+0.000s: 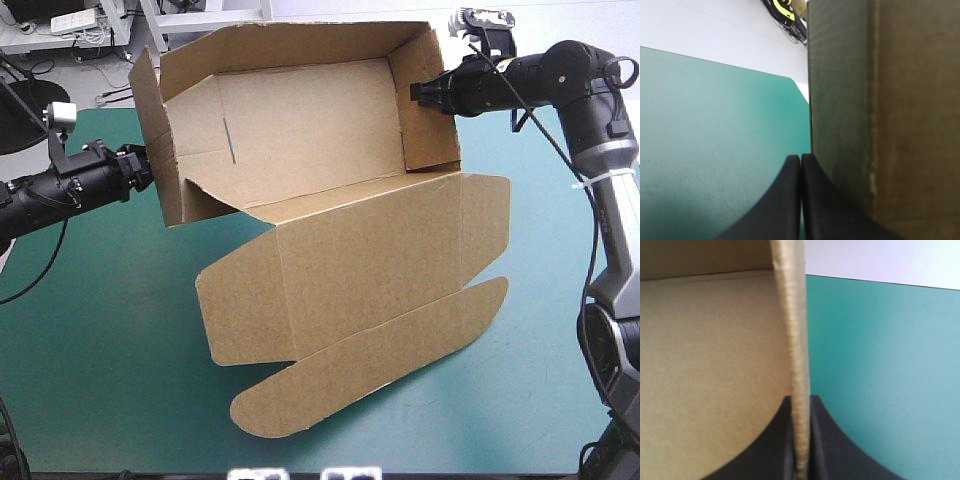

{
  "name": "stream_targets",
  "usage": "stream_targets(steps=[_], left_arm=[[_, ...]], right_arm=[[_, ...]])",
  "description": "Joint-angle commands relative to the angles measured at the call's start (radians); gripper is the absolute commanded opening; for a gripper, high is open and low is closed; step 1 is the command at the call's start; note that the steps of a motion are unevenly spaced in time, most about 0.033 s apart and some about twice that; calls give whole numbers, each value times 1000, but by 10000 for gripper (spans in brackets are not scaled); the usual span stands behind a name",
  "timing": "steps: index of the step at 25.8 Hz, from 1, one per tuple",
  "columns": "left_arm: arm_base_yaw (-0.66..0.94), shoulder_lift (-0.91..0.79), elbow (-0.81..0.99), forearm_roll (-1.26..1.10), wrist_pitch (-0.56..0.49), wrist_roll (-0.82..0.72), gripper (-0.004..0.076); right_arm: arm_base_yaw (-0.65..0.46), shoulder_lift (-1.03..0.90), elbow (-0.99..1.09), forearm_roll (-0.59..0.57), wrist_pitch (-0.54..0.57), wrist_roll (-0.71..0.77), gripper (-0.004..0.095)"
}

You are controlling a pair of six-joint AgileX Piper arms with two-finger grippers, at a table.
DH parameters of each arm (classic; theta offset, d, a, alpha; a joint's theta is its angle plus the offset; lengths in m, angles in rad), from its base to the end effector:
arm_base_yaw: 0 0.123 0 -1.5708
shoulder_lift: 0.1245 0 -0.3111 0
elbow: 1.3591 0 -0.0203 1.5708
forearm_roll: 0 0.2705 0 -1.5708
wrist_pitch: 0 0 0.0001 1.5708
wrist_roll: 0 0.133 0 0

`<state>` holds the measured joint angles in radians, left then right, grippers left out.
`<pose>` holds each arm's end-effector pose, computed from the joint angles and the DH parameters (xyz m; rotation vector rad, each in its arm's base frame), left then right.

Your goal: Fold the box

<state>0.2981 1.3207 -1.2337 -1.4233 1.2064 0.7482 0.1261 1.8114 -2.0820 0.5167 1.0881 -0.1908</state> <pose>0.3026 -0.0356 0.4337 0.1264 1.8688 -1.2117 0.4401 0.1145 0.4530 -0.3121 2.2088 0.6117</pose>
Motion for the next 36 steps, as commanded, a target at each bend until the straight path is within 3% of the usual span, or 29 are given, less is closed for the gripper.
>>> stream_targets(steps=[1,6,22,36], left_arm=[[-10,-34,-34,-81,85,1,-10],[-10,-34,-34,-98,85,25,-9],[-79,-34,-34,-135,85,33,-9],[-81,-34,-34,-132,85,39,-10]], right_arm=[[-3,-46,-28,23,-61,10,-18],[-5,-46,-28,-32,-61,4,-19],[-11,-35,-28,24,-75,-10,-18],[-11,-32,-28,-31,-93,-12,-19]])
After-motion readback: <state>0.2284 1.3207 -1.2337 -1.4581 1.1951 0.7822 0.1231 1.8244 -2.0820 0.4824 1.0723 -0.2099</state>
